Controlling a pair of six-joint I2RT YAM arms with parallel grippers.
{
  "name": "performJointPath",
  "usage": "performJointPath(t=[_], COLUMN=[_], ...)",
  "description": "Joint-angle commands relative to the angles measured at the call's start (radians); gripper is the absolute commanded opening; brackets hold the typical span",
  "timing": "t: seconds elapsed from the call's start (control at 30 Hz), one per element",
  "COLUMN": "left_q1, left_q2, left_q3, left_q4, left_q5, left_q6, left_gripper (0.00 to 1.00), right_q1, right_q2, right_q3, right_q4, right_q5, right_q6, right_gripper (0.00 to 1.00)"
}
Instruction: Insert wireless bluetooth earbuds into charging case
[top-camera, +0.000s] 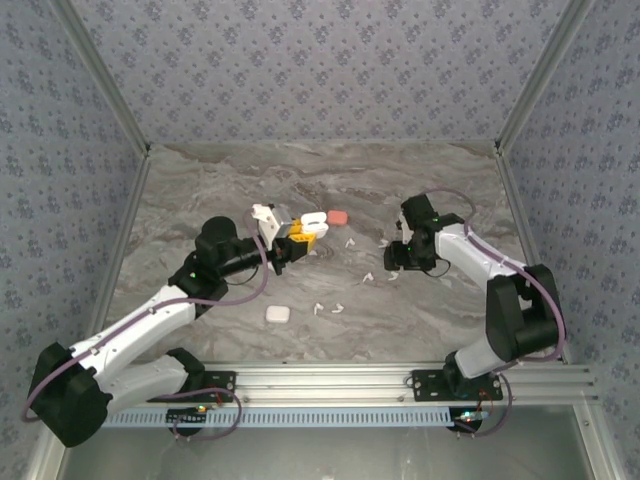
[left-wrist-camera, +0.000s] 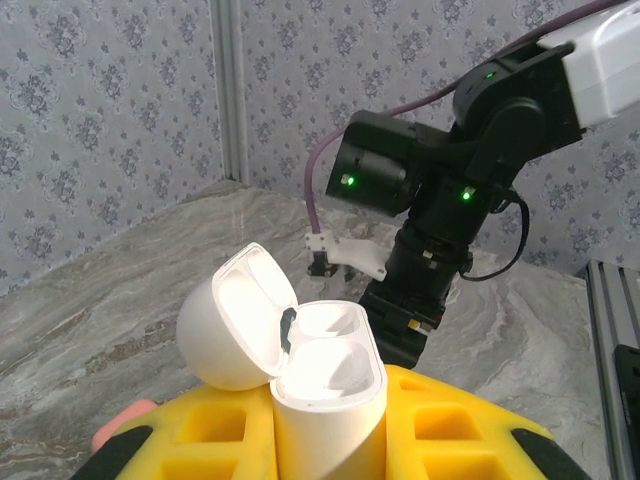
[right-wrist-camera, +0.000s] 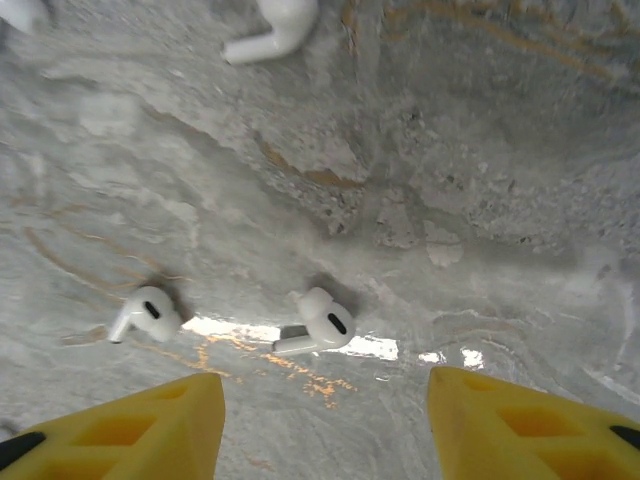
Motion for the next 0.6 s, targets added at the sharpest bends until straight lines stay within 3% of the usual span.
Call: performJointPath(t=[0.0,0.57], left_q1=[-0.008,-0.009], left_q2=[-0.012,0.006], left_q3=[0.008,0.02], left_q4=[0.022,0.011], left_q5=[-0.006,-0.015], left_q6=[0.009,0.013], left_gripper=[0.0,0.0], right_q1=[-0.006,0.005], right_q2=[0.04,0.15], right_q3=[-0.008,0.0], right_q4=[-0.007,0.046], right_q5=[0.004,-0.03], right_q6=[0.031,0.048], right_gripper=[0.53,0.42])
